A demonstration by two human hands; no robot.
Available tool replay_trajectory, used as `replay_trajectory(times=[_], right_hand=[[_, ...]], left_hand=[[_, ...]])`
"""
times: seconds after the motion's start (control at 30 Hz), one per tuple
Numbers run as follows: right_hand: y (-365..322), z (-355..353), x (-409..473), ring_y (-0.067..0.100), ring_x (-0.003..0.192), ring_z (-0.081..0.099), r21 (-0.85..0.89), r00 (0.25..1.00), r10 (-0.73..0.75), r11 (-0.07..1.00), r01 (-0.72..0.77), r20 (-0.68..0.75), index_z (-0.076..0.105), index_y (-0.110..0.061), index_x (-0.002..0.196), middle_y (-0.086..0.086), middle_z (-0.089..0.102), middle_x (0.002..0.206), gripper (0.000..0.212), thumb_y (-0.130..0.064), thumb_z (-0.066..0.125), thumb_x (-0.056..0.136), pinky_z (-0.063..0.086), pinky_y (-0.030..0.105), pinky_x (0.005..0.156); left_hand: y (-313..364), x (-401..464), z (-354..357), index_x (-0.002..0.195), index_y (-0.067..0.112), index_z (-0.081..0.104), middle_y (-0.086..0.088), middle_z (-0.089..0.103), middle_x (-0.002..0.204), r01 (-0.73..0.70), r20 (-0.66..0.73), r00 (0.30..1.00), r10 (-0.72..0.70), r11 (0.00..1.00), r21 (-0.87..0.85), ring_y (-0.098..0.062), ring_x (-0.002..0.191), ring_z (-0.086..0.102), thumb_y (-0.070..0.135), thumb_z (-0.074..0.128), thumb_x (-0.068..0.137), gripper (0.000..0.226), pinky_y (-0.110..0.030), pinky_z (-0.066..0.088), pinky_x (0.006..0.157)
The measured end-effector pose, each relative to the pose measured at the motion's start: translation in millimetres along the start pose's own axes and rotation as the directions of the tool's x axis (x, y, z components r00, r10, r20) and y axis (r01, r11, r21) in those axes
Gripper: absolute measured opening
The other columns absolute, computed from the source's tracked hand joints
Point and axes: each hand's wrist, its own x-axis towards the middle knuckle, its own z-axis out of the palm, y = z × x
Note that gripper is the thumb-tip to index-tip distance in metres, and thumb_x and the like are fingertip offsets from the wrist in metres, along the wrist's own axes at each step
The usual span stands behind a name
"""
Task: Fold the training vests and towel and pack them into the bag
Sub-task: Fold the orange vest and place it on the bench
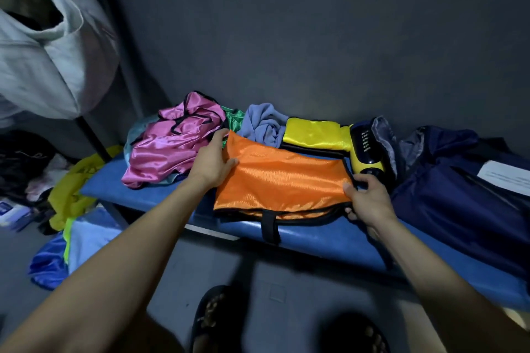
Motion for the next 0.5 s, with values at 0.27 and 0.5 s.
replay_trajectory(times=[0.27,0.5], right_hand=[[-5,-6,-15,0.027,0.109,0.065,-0.117,0.995,-0.024,0.992,0.035,0.094,0.031,-0.033,0.157,0.003,0.051,0.148,0.082,-0.034,0.076,0.089,0.062,0.038,0.074],[-22,17,-56,0.028,0.143,0.027,-0.774,0.779,-0.484,0.277,0.569,0.399,0.041,-0.029,0.151,0.001,0.032,0.157,0.073,-0.061,0.063,0.090,0.029,0.049,0.112]], left_hand=[[-14,-53,-28,0.114,0.033,0.066,0.010,0.053,0.117,-0.460,0.228,0.871,0.435,0.886,0.067,-0.016,0.110,0.052,0.064,0.075,0.076,0.050,-0.035,0.047,0.092],[-17,-70,-12,0.123,0.034,0.064,0.012,0.056,0.127,-0.568,0.377,0.808,0.452,0.768,0.296,-0.018,0.114,0.050,0.050,0.063,0.074,0.052,-0.041,0.049,0.097]])
